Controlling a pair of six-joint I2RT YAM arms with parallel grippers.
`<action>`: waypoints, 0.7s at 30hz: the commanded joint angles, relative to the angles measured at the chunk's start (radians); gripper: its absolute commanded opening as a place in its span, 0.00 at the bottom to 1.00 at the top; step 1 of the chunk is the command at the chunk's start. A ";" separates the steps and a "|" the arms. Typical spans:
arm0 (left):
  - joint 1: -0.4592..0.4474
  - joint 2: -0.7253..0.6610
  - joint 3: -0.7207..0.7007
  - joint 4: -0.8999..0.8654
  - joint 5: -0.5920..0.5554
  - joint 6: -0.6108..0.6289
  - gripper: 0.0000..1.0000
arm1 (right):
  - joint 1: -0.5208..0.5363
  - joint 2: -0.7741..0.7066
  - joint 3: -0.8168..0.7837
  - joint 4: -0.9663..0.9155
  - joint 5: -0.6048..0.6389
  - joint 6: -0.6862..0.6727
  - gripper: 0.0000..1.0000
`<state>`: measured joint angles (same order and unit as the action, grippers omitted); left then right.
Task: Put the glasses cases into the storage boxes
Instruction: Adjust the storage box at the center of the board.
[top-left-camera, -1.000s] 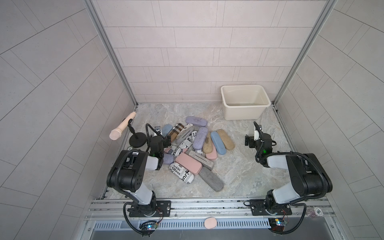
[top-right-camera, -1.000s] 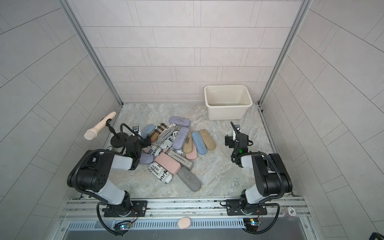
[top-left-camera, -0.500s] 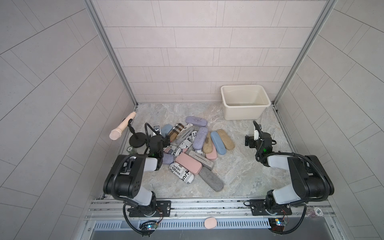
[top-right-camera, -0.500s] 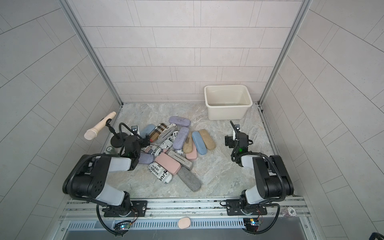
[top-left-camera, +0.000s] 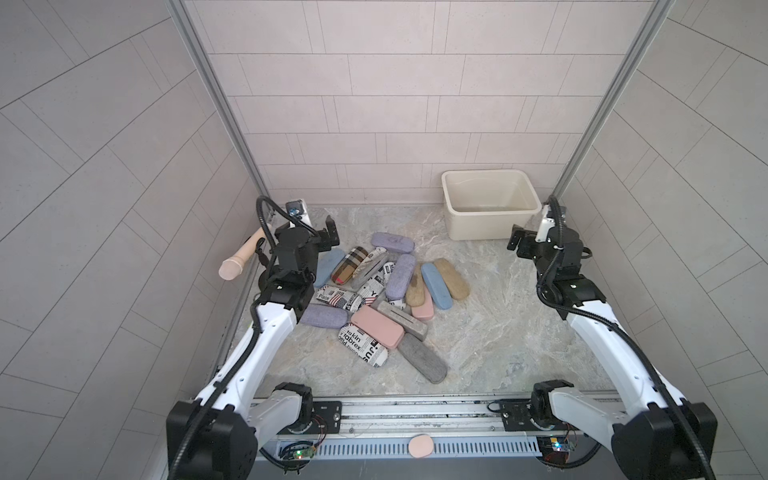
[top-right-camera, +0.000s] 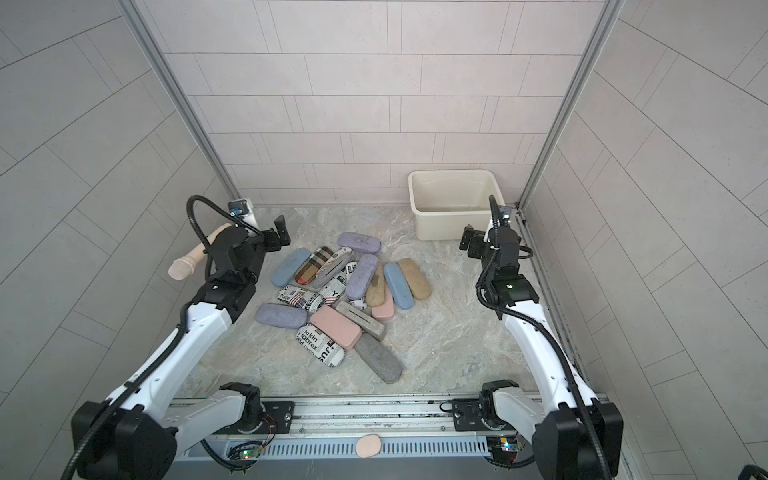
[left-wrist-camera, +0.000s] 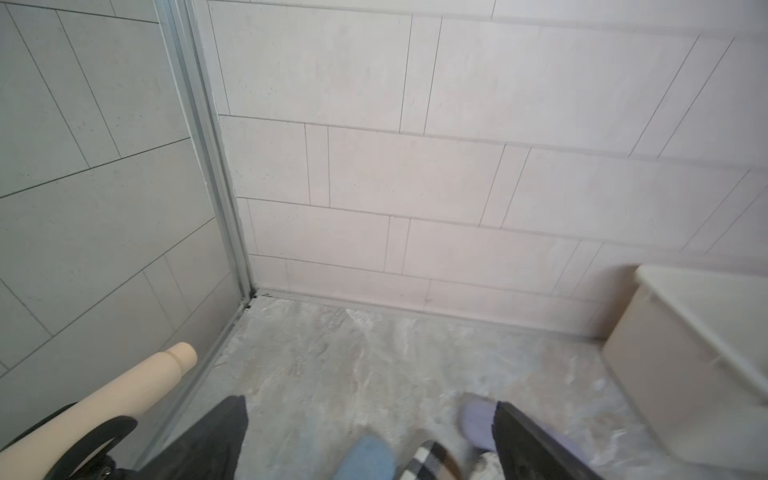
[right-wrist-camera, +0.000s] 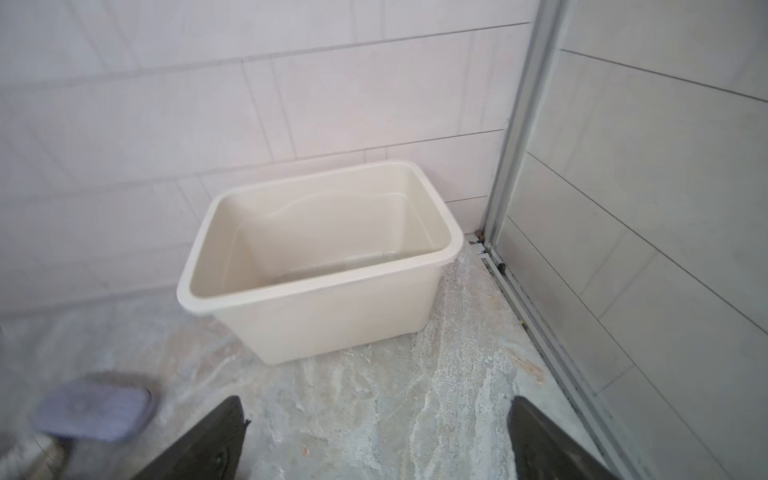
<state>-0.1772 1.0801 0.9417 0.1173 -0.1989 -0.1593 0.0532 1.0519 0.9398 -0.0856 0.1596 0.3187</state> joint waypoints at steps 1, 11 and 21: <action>-0.001 -0.052 0.111 -0.210 0.120 -0.135 1.00 | -0.044 -0.010 0.053 -0.228 0.064 0.302 1.00; 0.065 0.052 0.158 -0.124 0.241 -0.401 0.97 | -0.062 0.228 0.315 -0.457 -0.047 0.363 1.00; -0.001 0.365 0.304 -0.279 0.507 -0.497 0.80 | -0.133 0.468 0.434 -0.418 -0.213 0.561 1.00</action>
<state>-0.1364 1.4254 1.1767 -0.0864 0.2043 -0.6262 -0.0753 1.4734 1.3281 -0.4919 0.0074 0.7643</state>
